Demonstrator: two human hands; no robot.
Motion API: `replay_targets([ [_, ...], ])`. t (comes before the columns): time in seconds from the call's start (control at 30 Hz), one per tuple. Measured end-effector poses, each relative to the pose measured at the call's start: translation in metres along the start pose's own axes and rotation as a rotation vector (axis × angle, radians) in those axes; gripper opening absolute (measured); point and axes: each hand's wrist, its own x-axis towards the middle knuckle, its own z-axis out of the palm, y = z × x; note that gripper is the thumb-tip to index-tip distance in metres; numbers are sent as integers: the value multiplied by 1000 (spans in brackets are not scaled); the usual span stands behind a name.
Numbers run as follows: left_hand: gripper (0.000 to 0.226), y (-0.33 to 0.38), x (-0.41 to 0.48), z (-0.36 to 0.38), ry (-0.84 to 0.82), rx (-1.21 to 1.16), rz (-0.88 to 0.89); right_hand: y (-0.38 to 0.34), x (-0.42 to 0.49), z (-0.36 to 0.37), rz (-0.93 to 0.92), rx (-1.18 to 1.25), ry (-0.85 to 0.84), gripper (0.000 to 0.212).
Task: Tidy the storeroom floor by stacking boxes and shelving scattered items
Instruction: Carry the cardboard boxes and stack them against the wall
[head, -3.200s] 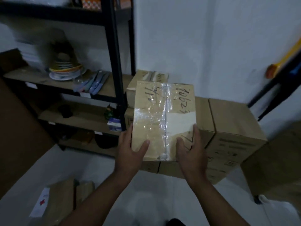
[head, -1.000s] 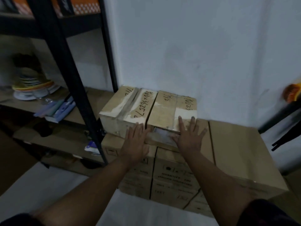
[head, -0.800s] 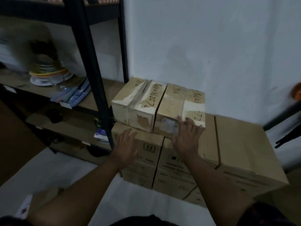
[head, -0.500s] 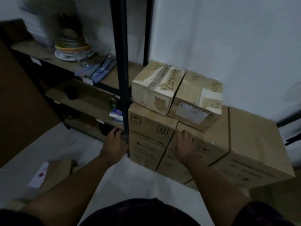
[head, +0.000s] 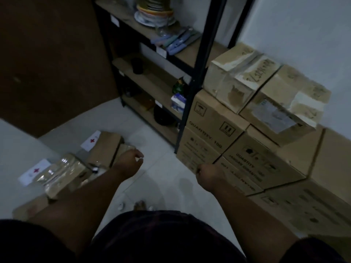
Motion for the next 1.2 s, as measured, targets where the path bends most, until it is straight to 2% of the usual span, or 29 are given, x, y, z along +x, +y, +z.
replay_targets([
  [0.1, 14, -1, -36, -4, 118, -47, -136, -3, -4, 3, -111, -41, 25, 24],
  [0.17, 6, -2, -73, -1, 201, -53, -203, -1, -10, 6, -176, -56, 31, 23],
  [0.3, 12, -7, -160, 33, 320, -9, -345, 10, -27, 27, -251, -17, 47, 24],
  [0.47, 10, -24, -263, 75, 285, -42, -470, 19, -46, 68, -287, 78, 6, 27],
  [0.57, 6, -31, -315, 77, 223, -28, -536, 8, -57, 85, -313, 3, -62, 20],
  [0.77, 10, -50, -381, 73, 372, -83, -703, -43, -80, 95, -395, -70, -110, 23],
  [0.93, 11, -75, -427, 63, 451, -119, -769, -95, -99, 102, -408, -62, -125, 25],
  [1.2, 16, -142, -489, 46, 399, -195, -804, -169, -154, 128, -375, -1, -73, 24],
])
